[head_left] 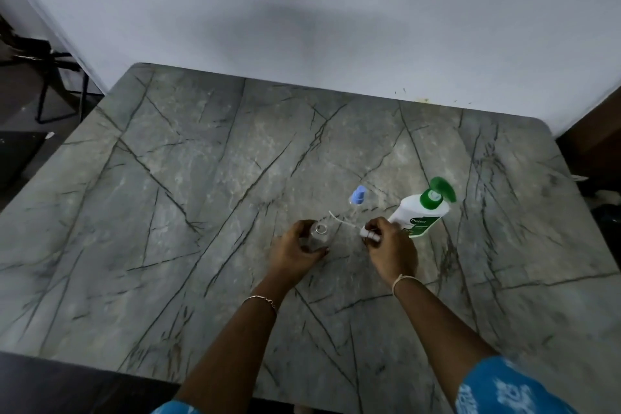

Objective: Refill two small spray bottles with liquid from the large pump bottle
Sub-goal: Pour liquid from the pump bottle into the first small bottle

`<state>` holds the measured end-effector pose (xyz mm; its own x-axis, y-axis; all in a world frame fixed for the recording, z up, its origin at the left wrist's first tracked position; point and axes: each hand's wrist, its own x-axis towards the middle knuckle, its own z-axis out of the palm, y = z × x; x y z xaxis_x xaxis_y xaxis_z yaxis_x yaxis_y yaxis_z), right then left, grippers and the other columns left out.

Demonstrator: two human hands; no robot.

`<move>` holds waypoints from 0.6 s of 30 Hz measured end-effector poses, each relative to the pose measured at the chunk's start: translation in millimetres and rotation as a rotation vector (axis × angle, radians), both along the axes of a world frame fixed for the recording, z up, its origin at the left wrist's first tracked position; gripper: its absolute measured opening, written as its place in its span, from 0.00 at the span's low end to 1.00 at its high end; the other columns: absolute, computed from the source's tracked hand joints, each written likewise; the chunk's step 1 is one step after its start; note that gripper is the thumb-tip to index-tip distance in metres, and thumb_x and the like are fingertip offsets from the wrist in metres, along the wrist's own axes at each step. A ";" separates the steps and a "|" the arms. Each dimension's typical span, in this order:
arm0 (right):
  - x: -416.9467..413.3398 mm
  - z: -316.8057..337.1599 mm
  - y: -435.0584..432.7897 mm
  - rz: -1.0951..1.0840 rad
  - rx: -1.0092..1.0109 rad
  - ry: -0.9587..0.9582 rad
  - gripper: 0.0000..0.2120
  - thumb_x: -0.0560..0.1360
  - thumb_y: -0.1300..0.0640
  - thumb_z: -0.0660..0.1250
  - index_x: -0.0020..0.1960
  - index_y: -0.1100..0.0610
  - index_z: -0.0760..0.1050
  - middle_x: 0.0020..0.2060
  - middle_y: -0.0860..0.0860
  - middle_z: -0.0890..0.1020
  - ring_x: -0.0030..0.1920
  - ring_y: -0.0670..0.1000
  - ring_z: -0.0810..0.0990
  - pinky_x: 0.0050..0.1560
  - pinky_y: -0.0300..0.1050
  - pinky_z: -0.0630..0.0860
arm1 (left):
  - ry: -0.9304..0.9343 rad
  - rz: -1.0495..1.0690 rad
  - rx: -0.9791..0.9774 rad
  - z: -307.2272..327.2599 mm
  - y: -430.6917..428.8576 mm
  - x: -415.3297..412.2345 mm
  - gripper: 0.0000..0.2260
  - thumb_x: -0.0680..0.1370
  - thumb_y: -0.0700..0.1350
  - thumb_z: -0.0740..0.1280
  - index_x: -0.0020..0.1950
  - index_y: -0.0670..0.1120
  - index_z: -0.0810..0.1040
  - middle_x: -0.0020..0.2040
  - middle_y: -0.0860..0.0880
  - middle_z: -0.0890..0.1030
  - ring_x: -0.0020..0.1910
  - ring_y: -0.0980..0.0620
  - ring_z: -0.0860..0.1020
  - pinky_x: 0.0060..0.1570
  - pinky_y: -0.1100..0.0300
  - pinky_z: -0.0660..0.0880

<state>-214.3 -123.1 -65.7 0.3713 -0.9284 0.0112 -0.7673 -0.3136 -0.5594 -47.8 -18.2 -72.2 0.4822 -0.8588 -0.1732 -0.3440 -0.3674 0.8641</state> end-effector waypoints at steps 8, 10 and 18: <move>-3.7 -13.2 0.7 0.025 -0.165 -0.061 0.11 0.70 0.60 0.71 0.52 0.54 0.77 0.47 0.53 0.81 0.48 0.56 0.80 0.41 0.47 0.75 | -0.096 -0.004 -0.044 -11.8 -1.5 -3.1 0.28 0.66 0.52 0.77 0.63 0.54 0.72 0.55 0.58 0.77 0.51 0.59 0.76 0.53 0.58 0.77; -9.6 -17.6 5.2 0.020 -0.225 -0.110 0.13 0.69 0.60 0.72 0.53 0.54 0.77 0.49 0.52 0.81 0.49 0.55 0.80 0.42 0.46 0.75 | -0.114 0.030 -0.084 -16.5 -2.3 -6.1 0.27 0.66 0.51 0.77 0.62 0.53 0.73 0.53 0.58 0.77 0.50 0.58 0.76 0.51 0.59 0.77; -49.9 -22.9 19.0 0.030 -0.606 -0.233 0.06 0.70 0.58 0.74 0.45 0.56 0.79 0.43 0.51 0.82 0.45 0.52 0.79 0.40 0.47 0.78 | -0.110 0.083 -0.237 -24.3 -1.9 -19.9 0.25 0.67 0.52 0.77 0.61 0.54 0.73 0.50 0.61 0.77 0.47 0.64 0.76 0.43 0.72 0.73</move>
<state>-264.1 -104.1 -88.6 0.3216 -0.7216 0.6131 -0.6332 -0.6453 -0.4274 -67.6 -20.1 -96.5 0.5574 -0.8258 0.0856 -0.4178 -0.1899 0.8885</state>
